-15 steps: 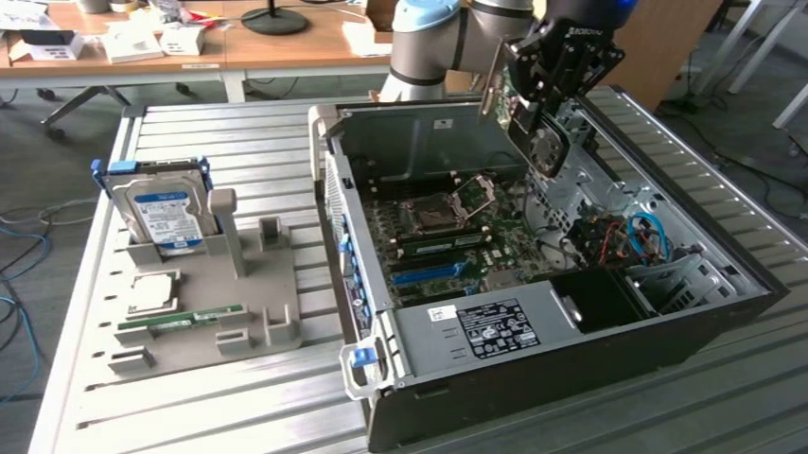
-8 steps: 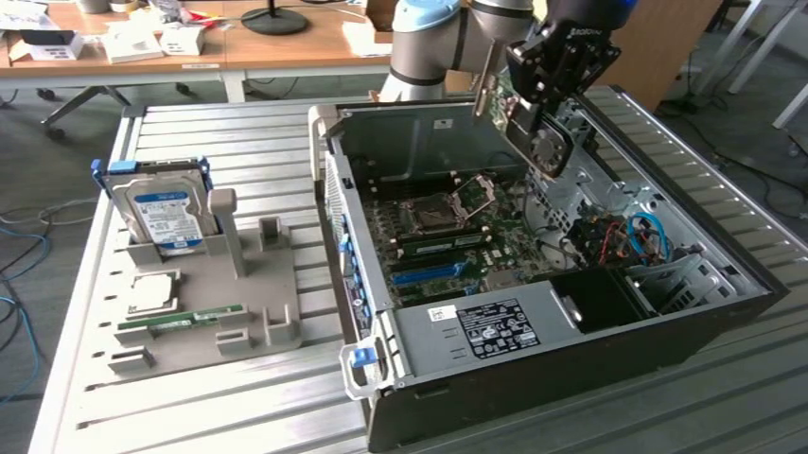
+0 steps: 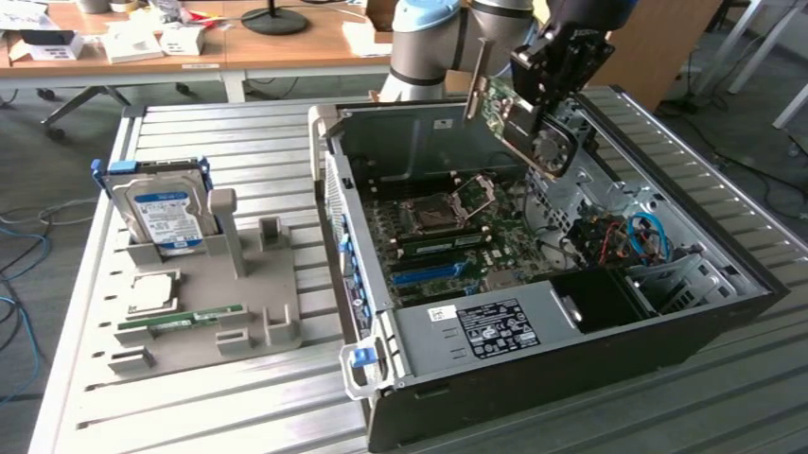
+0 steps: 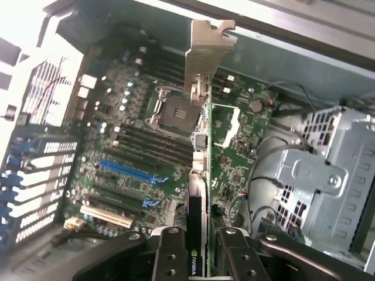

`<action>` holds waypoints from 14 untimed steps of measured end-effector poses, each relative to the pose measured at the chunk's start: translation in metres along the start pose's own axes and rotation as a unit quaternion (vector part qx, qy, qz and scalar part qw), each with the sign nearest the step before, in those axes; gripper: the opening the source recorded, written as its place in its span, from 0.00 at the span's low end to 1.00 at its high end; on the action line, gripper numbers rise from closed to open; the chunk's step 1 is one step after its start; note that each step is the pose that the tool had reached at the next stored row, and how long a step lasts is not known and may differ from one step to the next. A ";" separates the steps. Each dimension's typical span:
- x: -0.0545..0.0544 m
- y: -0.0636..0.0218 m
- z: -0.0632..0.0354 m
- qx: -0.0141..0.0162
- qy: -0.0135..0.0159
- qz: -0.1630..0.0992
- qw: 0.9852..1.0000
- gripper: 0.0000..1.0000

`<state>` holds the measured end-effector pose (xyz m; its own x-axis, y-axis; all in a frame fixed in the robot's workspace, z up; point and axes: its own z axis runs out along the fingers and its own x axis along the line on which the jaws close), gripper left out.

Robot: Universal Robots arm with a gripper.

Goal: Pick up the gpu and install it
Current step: 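Insert the gpu into the slot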

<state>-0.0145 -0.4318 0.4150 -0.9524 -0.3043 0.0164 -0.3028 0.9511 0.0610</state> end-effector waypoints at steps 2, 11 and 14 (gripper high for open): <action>0.000 0.0000 0.0001 0.000 0.001 -0.018 1.000 0.26; 0.000 0.0000 0.0006 0.002 0.006 -0.100 0.995 0.26; 0.000 0.0000 0.0007 0.002 0.008 -0.127 0.992 0.26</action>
<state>-0.0145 -0.4317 0.4143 -0.8451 -0.5343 0.0164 -0.5326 0.8442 0.0610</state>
